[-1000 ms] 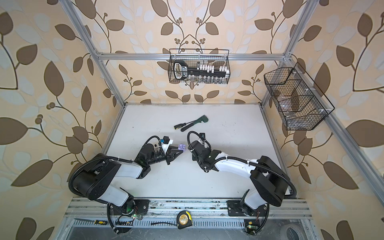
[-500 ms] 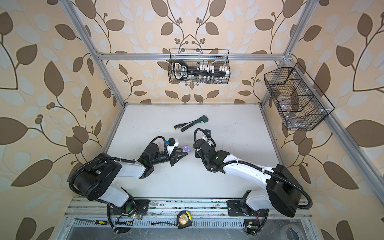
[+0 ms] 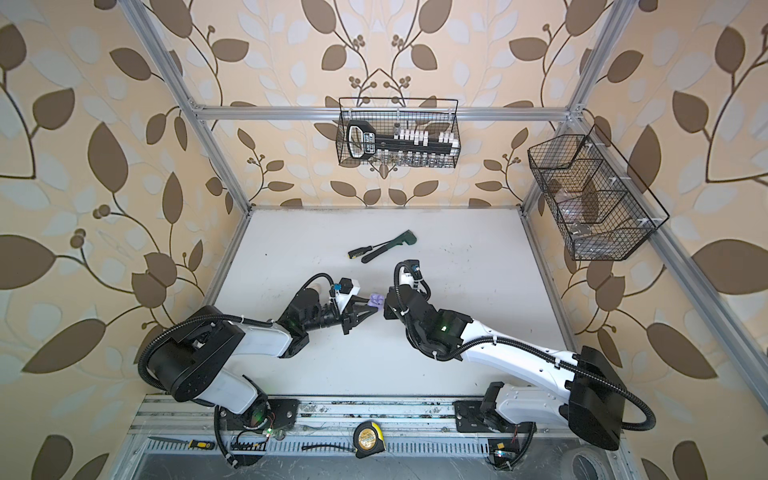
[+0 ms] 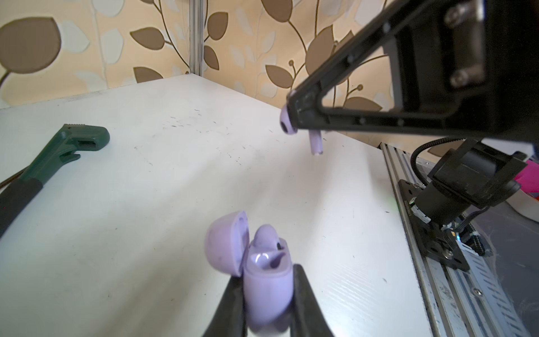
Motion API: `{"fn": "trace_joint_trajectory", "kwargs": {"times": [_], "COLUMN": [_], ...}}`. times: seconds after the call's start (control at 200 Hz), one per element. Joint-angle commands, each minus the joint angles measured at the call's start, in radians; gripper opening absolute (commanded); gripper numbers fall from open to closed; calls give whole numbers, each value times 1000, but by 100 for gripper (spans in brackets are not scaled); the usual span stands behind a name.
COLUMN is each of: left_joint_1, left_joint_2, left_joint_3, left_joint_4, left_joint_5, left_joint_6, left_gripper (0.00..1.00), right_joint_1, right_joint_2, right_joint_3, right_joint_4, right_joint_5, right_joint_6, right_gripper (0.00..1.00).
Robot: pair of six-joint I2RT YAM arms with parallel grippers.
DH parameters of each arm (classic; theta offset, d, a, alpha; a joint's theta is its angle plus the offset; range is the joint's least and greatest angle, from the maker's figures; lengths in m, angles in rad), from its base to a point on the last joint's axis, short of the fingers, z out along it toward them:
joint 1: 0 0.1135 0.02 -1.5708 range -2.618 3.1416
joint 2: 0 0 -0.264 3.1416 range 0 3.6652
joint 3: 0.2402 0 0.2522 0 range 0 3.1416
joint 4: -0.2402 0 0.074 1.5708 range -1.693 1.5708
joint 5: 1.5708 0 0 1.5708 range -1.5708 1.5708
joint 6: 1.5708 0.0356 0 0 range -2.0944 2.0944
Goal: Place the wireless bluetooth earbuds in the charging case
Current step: 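Lower the lilac earbud into the open lilac case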
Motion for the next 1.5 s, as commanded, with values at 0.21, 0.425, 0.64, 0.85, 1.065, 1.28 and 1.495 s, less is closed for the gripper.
{"fn": "trace_joint_trajectory", "kwargs": {"times": [0.21, 0.425, 0.64, 0.85, 1.065, 1.28, 1.495], "left_joint_1": [-25, -27, -33, -38, -42, -42, -43], "left_joint_2": [46, 38, 41, 39, 34, 31, 31], "left_joint_3": [18, 13, 14, 17, 11, 9, 13], "left_joint_4": [305, 306, 307, 308, 316, 321, 324], "left_joint_5": [8, 2, 7, 10, 9, 2, -2], "left_joint_6": [-141, -141, -141, -138, -139, -145, -159], "left_gripper": [0, 0, 0, 0, 0, 0, 0], "right_joint_1": [51, 65, 65, 63, 63, 75, 90], "right_joint_2": [48, 50, 49, 49, 77, 87, 84], "right_joint_3": [2, 7, 13, 14, 25, 14, -10], "right_joint_4": [96, 98, 101, 108, 115, 129, 147], "right_joint_5": [20, 51, 71, 97, 99, 80, 87], "right_joint_6": [-9, -19, -32, -38, -39, -25, -6], "right_gripper": [9, 9, 9, 9, 9, 8, 8]}}
